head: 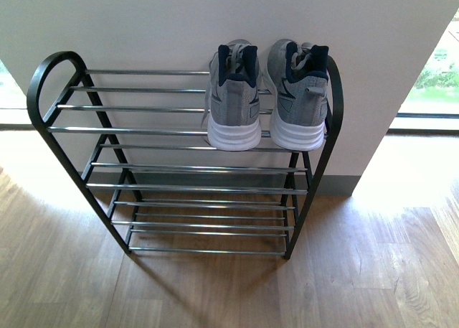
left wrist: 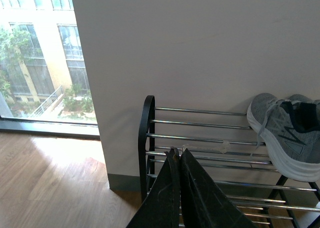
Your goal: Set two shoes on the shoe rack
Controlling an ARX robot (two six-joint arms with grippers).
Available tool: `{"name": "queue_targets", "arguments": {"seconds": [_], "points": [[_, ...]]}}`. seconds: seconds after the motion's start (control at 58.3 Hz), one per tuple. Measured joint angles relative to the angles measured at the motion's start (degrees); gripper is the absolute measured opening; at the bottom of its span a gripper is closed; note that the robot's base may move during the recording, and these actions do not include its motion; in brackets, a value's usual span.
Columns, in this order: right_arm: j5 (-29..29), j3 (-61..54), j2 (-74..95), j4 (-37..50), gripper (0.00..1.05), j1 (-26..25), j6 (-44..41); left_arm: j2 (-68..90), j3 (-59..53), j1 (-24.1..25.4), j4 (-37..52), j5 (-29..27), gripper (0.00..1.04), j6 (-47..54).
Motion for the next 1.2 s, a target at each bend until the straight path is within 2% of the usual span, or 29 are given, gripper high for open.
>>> {"name": "queue_targets", "arguments": {"seconds": [0.326, 0.721, 0.841, 0.995, 1.03, 1.201], "points": [[0.0, 0.0, 0.0, 0.0, 0.96, 0.0, 0.0, -9.9, 0.0, 0.0, -9.7, 0.0, 0.01, 0.0], [0.0, 0.0, 0.0, 0.0, 0.96, 0.0, 0.0, -15.9, 0.0, 0.0, -15.6, 0.0, 0.01, 0.0], [0.0, 0.0, 0.0, 0.0, 0.96, 0.0, 0.0, -23.8, 0.0, 0.0, -25.3, 0.0, 0.01, 0.0], [0.0, 0.0, 0.0, 0.0, 0.96, 0.0, 0.0, -25.2, 0.0, 0.0, -26.0, 0.0, 0.01, 0.0], [0.0, 0.0, 0.0, 0.0, 0.96, 0.0, 0.0, -25.2, 0.0, 0.0, -26.0, 0.0, 0.07, 0.0], [0.0, 0.0, 0.0, 0.0, 0.96, 0.0, 0.0, -25.3, 0.0, 0.0, -26.0, 0.0, 0.5, 0.0]]}}
